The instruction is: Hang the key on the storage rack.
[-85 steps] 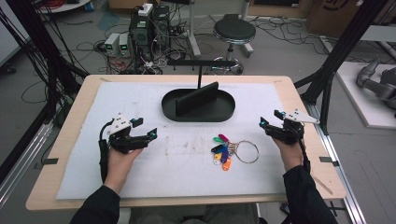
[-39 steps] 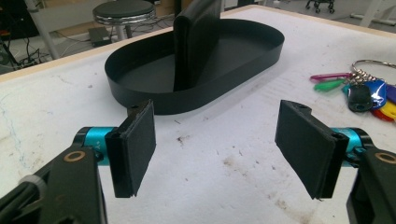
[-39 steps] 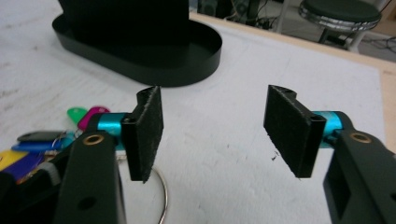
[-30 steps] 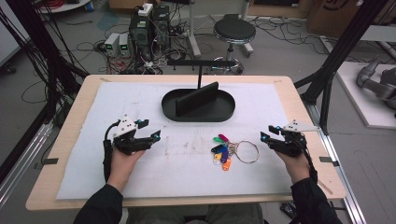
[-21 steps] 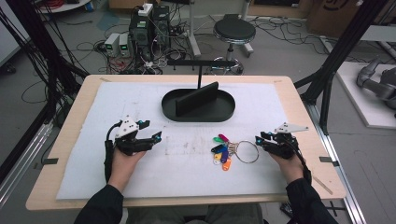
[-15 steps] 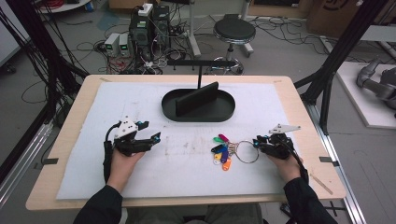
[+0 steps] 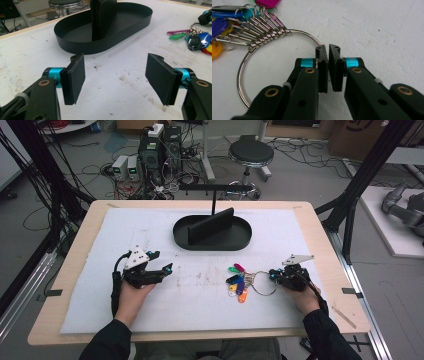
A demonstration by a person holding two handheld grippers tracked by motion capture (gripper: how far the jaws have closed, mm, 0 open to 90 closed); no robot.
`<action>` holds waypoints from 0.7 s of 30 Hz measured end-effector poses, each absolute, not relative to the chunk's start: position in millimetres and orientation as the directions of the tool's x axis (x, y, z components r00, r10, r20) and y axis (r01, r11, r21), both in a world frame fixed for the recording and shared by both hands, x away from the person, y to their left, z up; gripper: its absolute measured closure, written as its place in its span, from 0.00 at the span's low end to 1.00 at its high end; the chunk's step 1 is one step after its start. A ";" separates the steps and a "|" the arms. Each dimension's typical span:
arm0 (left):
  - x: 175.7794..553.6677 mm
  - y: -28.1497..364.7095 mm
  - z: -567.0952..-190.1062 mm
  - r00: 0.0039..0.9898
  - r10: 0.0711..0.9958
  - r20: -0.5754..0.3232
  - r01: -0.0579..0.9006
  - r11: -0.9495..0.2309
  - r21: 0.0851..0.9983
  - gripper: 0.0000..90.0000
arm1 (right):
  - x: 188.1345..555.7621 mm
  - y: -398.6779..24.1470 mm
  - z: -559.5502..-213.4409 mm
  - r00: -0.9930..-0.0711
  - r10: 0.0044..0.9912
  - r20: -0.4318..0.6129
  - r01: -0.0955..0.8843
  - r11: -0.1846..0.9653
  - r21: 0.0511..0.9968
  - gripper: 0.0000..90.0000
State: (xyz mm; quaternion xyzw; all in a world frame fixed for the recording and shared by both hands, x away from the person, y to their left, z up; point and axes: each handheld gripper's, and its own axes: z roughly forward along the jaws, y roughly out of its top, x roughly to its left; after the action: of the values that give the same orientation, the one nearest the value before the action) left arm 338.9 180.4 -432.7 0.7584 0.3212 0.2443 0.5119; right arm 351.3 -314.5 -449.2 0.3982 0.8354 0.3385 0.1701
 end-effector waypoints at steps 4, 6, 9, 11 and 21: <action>338.6 179.7 -432.9 0.674 0.738 0.043 0.238 -0.271 0.933 0.36 | 352.8 -316.9 -448.2 -0.621 0.783 0.018 0.564 0.431 0.705 0.97; 338.2 180.0 -432.9 0.673 0.739 0.043 0.238 -0.271 0.933 0.36 | 351.9 -318.1 -445.3 -0.618 0.786 0.025 0.554 0.413 0.723 0.97; 337.8 180.1 -432.9 0.672 0.739 0.043 0.237 -0.269 0.933 0.36 | 349.2 -320.4 -438.1 -0.615 0.788 0.040 0.529 0.375 0.761 0.97; 337.6 180.5 -432.7 0.673 0.738 0.045 0.236 -0.272 0.933 0.36 | 347.3 -321.8 -433.4 -0.620 0.782 0.058 0.514 0.349 0.784 0.97; 337.2 180.1 -433.1 0.673 0.738 0.045 0.238 -0.273 0.932 0.36 | 339.6 -319.9 -422.0 -0.626 0.766 0.145 0.493 0.245 0.835 0.97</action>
State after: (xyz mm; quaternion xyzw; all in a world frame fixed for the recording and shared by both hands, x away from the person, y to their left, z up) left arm 337.2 180.1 -433.1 0.7591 0.3215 0.2454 0.5101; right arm 339.6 -319.9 -422.0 0.4063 0.7750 0.4608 0.1482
